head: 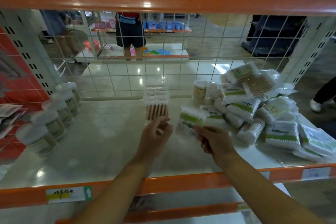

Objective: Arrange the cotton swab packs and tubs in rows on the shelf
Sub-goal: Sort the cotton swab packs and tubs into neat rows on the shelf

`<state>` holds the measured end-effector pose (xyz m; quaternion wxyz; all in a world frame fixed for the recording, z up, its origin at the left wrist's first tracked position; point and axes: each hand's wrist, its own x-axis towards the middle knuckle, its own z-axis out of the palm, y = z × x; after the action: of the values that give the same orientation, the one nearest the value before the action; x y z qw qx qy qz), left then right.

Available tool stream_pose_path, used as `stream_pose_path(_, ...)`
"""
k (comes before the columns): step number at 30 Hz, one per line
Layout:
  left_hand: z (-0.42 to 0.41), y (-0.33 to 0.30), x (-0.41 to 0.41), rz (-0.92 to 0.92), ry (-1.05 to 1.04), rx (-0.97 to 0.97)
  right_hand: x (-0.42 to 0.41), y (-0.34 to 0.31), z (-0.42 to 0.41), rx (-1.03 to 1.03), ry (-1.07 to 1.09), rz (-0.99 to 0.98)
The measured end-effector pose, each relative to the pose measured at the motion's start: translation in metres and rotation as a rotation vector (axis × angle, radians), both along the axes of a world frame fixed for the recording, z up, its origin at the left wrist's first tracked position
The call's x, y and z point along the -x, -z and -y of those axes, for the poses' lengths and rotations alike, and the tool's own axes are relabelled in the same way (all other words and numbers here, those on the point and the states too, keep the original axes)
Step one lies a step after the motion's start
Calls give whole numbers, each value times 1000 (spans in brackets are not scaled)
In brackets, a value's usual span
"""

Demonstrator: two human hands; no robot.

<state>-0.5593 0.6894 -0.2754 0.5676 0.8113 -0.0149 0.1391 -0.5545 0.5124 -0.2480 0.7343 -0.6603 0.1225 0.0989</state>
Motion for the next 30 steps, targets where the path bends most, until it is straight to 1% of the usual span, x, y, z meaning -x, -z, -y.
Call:
stream_pose_path(1,5,-3,7,-87,65,162,6,-1,2,24,-20,-8)
stream_pose_path(2,10,-4,13,-151,123,282,12,-2,3,37,-31,-13)
stream_pose_path(3,13,-5,16,-195,161,351,16,-2,5,40,-38,-12)
stream_pose_path(5,14,-5,20,-249,181,421,24,-2,8,24,-52,4)
stream_pose_path(12,13,-4,25,-300,249,459,37,-7,15,-36,-133,12)
stream_pose_path(17,10,-5,29,-294,250,459,32,-3,11,-18,-114,40)
stream_pose_path(21,10,-4,28,-252,188,450,30,-3,1,104,-27,164)
stream_pose_path(26,8,-8,27,-149,67,488,29,-14,-19,344,-103,375)
stream_pose_path(30,8,-10,30,-74,14,515,27,-23,-30,379,-135,412)
